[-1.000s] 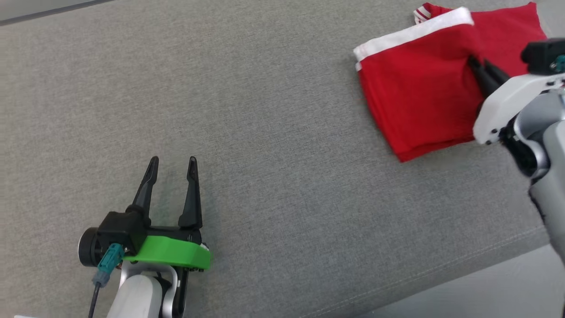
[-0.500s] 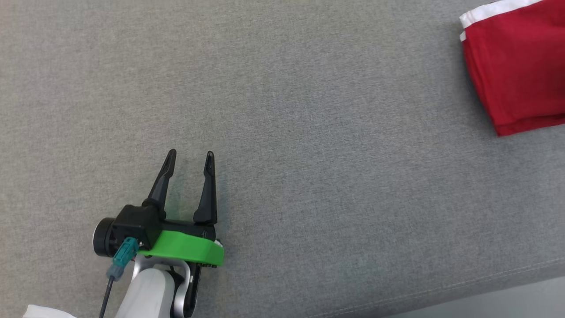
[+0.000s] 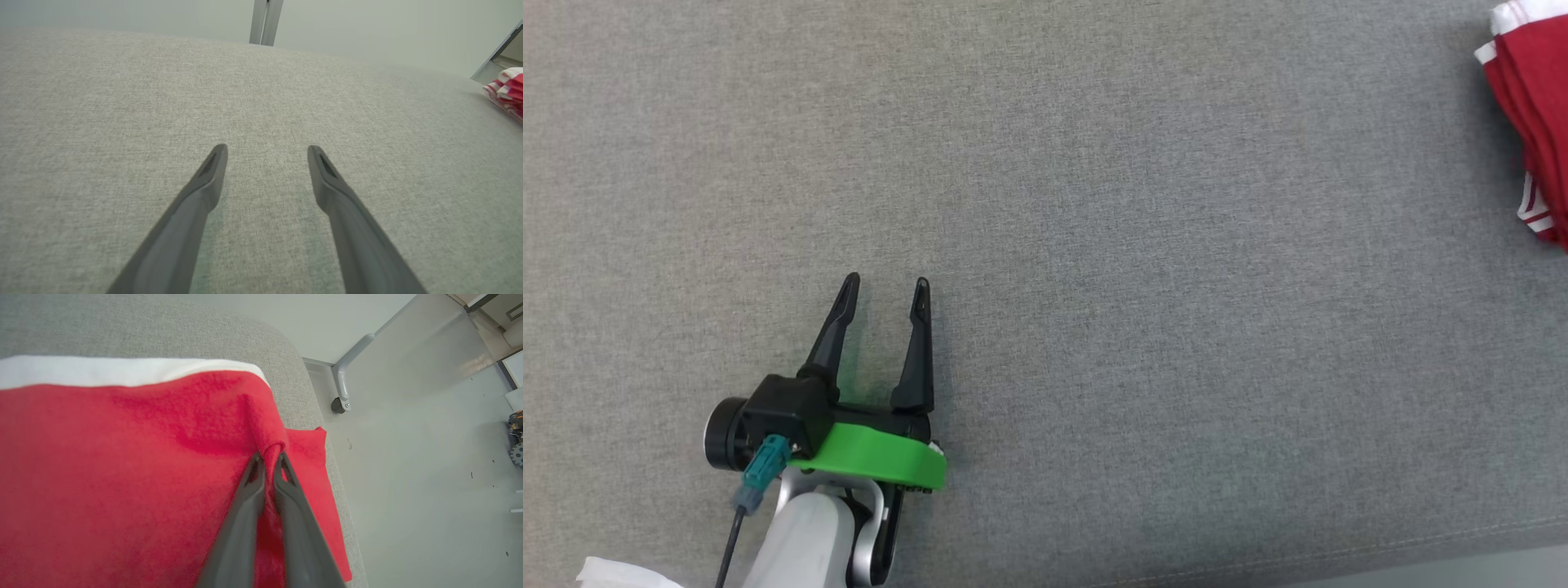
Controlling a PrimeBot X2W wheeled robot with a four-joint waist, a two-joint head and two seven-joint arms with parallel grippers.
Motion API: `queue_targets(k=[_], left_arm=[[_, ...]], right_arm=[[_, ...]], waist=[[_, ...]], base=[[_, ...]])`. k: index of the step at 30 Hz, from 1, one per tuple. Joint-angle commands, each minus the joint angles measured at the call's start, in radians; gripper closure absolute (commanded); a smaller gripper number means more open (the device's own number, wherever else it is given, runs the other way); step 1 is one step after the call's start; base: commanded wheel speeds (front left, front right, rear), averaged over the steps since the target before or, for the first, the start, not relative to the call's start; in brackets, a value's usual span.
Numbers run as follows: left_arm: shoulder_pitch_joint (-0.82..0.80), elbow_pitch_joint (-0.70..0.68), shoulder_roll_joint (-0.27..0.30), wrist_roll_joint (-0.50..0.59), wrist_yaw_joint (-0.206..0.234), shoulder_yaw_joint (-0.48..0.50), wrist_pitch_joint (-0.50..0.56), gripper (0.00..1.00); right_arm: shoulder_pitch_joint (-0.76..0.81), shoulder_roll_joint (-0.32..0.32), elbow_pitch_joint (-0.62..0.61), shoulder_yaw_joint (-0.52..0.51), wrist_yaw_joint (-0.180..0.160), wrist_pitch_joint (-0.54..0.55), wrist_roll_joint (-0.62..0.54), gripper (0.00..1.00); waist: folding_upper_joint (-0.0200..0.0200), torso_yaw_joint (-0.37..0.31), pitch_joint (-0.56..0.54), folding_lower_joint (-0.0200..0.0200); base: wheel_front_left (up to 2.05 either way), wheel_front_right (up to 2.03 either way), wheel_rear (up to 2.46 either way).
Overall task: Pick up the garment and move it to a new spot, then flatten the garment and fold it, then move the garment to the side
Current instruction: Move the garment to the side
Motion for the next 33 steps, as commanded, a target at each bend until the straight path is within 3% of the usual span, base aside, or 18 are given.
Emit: queue_targets(k=[1,2,11,19,27,33], left_arm=[[-0.015,0.0,0.002,0.011,0.001,0.002,-0.005,0.0],[-0.014,0.002,0.002,0.013,-0.001,0.001,-0.005,0.0],[0.004,0.012,0.011,0.019,0.002,0.002,-0.004,0.0],[0.006,0.017,0.019,-0.009,0.007,0.029,-0.004,0.0],[-0.028,0.026,0.035,-0.052,0.017,0.126,-0.004,0.0],[-0.003,0.062,0.019,-0.078,0.047,0.221,-0.003,0.0]], right_arm=[[-0.015,0.005,0.014,-0.017,-0.002,-0.025,-0.026,0.47],[-0.015,0.017,0.027,-0.026,-0.002,-0.039,-0.042,0.0],[-0.037,0.073,0.085,-0.058,-0.002,-0.139,-0.112,0.0],[-0.063,0.153,0.057,0.006,-0.002,-0.268,-0.096,0.0],[-0.04,0.284,0.029,0.075,-0.002,-0.389,-0.072,0.0],[0.046,0.421,0.006,0.084,-0.002,-0.49,-0.041,0.0]], waist=[[-0.0001,-0.006,0.0,-0.0001],[-0.0001,-0.01,-0.001,-0.0001],[-0.0001,-0.055,-0.029,-0.0001],[-0.0001,-0.084,-0.1,-0.0001],[-0.0001,-0.078,-0.211,-0.0001],[-0.0001,-0.058,-0.302,-0.0001]], base=[[0.0,0.0,0.0],[0.0,0.0,0.0],[0.0,0.0,0.0],[0.0,0.0,0.0],[0.0,0.0,0.0],[0.0,0.0,0.0]])
